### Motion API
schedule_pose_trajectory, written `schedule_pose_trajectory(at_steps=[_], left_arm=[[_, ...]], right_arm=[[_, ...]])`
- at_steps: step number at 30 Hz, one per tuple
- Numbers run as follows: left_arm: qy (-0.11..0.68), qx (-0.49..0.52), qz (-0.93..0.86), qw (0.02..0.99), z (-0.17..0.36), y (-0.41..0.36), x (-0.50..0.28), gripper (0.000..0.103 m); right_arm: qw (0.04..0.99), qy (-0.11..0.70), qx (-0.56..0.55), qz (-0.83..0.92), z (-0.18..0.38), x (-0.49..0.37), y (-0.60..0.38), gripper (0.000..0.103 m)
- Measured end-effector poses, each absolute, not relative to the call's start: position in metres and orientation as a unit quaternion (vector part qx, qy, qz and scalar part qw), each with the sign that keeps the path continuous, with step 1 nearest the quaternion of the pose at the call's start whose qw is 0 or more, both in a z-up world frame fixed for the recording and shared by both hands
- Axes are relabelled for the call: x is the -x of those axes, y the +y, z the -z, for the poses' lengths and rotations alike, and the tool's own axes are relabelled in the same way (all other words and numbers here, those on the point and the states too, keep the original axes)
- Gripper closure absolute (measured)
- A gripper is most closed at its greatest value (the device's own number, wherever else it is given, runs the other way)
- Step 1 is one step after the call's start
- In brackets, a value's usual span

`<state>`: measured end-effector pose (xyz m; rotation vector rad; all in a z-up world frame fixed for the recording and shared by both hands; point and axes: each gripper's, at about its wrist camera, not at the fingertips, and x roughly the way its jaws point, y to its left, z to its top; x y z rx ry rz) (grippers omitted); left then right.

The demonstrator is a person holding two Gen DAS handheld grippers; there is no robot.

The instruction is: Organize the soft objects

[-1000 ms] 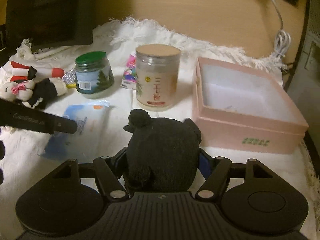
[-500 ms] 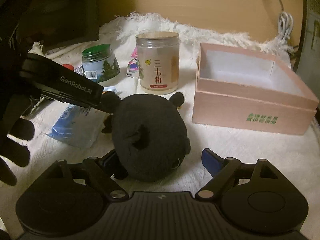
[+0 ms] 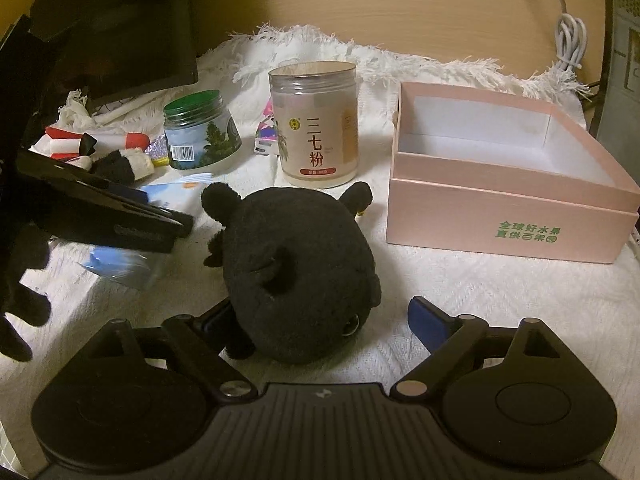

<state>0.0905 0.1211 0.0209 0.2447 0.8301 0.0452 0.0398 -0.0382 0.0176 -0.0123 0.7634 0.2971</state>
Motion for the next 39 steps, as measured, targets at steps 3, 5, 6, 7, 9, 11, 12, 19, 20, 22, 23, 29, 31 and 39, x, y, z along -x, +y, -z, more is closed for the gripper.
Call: schedule_pose_trajectory(at_steps=[3,5,6,7,9,11,12,19,20,22,23,29,31,39], left_arm=[[0.404,-0.096,-0.043,0.909,-0.022,0.142,-0.085,0.045],[0.403,-0.070,-0.046,0.911,-0.024,0.156,-0.079,0.046],[0.402,-0.059,-0.042,0.913,-0.025,0.161,-0.076,0.046],[0.401,-0.046,-0.034,0.914,-0.026,0.166,-0.074,0.046],[0.398,-0.026,-0.024,0.917,-0.026,0.172,-0.071,0.047],[0.393,-0.008,-0.014,0.919,-0.028,0.176,-0.070,0.046],[0.391,-0.002,-0.008,0.920,-0.028,0.177,-0.070,0.046],[0.382,0.029,0.017,0.924,-0.027,0.187,-0.062,0.046],[0.380,0.035,0.020,0.924,-0.027,0.191,-0.061,0.046],[0.377,0.042,0.026,0.925,-0.026,0.195,-0.058,0.046],[0.375,0.045,0.028,0.925,-0.026,0.197,-0.057,0.046],[0.369,0.055,0.040,0.927,-0.026,0.202,-0.051,0.047],[0.369,0.057,0.042,0.927,-0.026,0.204,-0.050,0.047],[0.372,0.052,0.051,0.925,-0.027,0.207,-0.050,0.047]], right_arm=[[0.917,0.371,0.005,-0.144,-0.018,-0.040,-0.038,0.012],[0.917,0.373,0.006,-0.138,-0.020,-0.039,-0.039,0.013],[0.918,0.372,0.009,-0.138,-0.027,-0.038,-0.040,0.018],[0.923,0.358,0.007,-0.143,-0.039,-0.036,-0.044,0.019],[0.943,0.303,0.002,-0.138,-0.075,-0.036,-0.056,0.019],[0.954,0.274,0.009,-0.121,-0.107,-0.051,-0.069,0.019],[0.953,0.280,0.012,-0.113,-0.118,-0.065,-0.075,0.019],[0.843,0.528,0.018,-0.099,-0.079,-0.202,-0.097,0.055],[0.832,0.547,0.022,-0.091,-0.070,-0.211,-0.096,0.055],[0.810,0.581,0.044,-0.069,-0.050,-0.224,-0.090,0.058],[0.803,0.589,0.054,-0.069,-0.044,-0.228,-0.087,0.060],[0.791,0.601,0.086,-0.074,-0.048,-0.233,-0.067,0.091],[0.805,0.582,0.090,-0.066,-0.058,-0.229,-0.065,0.091],[0.876,0.470,0.062,-0.084,-0.152,-0.151,-0.073,0.091]])
